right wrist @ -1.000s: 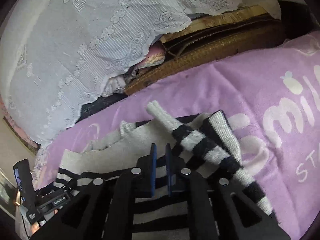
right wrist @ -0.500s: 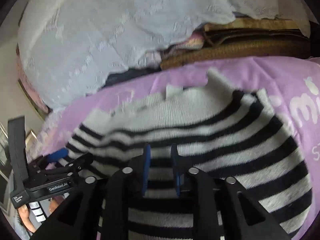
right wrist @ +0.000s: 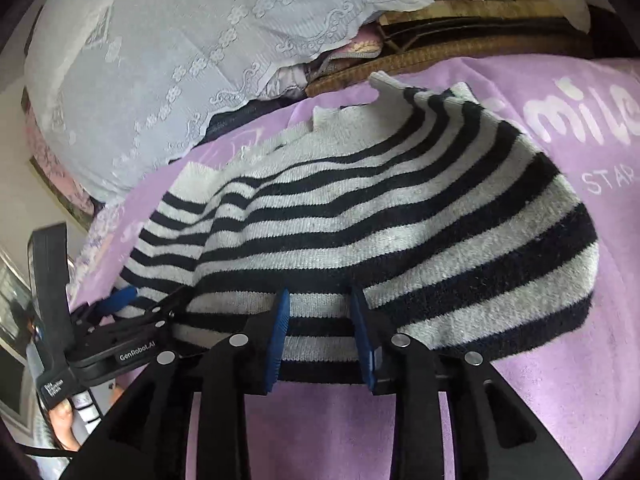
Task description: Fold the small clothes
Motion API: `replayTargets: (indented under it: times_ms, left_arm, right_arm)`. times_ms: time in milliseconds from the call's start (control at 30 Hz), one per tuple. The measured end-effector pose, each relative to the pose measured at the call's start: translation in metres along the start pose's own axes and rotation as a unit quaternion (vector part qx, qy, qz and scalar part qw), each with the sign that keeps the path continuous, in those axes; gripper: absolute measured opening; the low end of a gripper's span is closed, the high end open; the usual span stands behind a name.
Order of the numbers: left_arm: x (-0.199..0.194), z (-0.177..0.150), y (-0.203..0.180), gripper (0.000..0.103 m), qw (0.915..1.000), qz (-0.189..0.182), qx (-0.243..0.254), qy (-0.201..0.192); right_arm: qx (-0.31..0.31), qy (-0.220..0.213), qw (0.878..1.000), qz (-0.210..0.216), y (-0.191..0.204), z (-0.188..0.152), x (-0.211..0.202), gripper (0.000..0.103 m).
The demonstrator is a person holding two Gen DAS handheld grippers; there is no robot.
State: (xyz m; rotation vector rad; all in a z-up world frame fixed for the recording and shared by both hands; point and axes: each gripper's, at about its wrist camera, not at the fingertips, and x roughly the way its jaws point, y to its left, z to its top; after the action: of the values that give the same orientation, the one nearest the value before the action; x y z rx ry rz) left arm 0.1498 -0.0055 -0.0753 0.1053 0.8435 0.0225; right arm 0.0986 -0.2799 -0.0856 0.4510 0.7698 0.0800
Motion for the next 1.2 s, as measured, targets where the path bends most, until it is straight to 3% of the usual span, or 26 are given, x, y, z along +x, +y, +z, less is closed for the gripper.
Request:
replayTargets:
  times_ms: [133,300,433,533,633,667,700,800,900,967,1067,1200]
  left_arm:
    - [-0.027,-0.005,-0.007,0.098,0.9995,-0.020,-0.005,-0.022]
    - [-0.031,0.010,-0.041,0.098,0.9996,-0.020,0.009,-0.019]
    - [0.005,0.015,-0.069,0.099,0.9994,0.013,0.021,0.023]
    - [0.014,0.014,-0.068,0.099,0.9998,0.005,0.010,0.014]
    - [0.013,0.011,-0.066,0.099,1.0000,-0.002,0.008,0.004]
    - [0.012,0.011,-0.066,0.099,1.0000,-0.004,0.008,0.001]
    - [0.012,0.011,-0.065,0.099,1.0000,-0.006,0.007,0.000]
    - [0.014,0.011,-0.064,0.099,1.0000,-0.006,0.008,-0.001]
    - [0.014,0.012,-0.064,0.099,1.0000,-0.004,0.009,-0.002]
    - [0.012,0.012,-0.061,0.099,0.9999,-0.012,0.003,-0.004]
    - [0.012,0.014,-0.055,0.099,0.9997,-0.024,-0.010,-0.005]
    - [0.014,0.013,-0.066,0.099,0.9999,0.000,0.014,-0.008]
  right_arm:
    - [0.041,-0.034,0.999,-0.011,-0.019,-0.007,-0.032,0.037]
    - [0.102,-0.059,0.992,-0.042,-0.052,-0.025,-0.061,0.071]
    - [0.176,-0.059,0.982,-0.017,-0.082,-0.023,-0.052,0.072]
    - [0.185,-0.058,0.981,-0.011,-0.089,-0.007,-0.033,0.073]
    - [0.210,-0.059,0.976,-0.019,-0.095,0.015,-0.010,0.068]
    - [0.220,-0.057,0.974,-0.026,-0.096,0.021,-0.002,0.054]
    - [0.235,-0.063,0.969,-0.029,-0.099,0.023,0.003,0.046]
    - [0.249,-0.091,0.964,-0.018,-0.099,0.021,0.005,0.043]
    - [0.239,-0.080,0.968,-0.008,-0.098,0.019,0.002,0.043]
    - [0.256,-0.081,0.963,0.006,-0.101,0.009,-0.006,0.043]
    - [0.245,-0.076,0.967,-0.011,-0.093,0.003,-0.012,0.043]
    - [0.235,-0.093,0.967,-0.014,-0.094,0.006,-0.010,0.031]
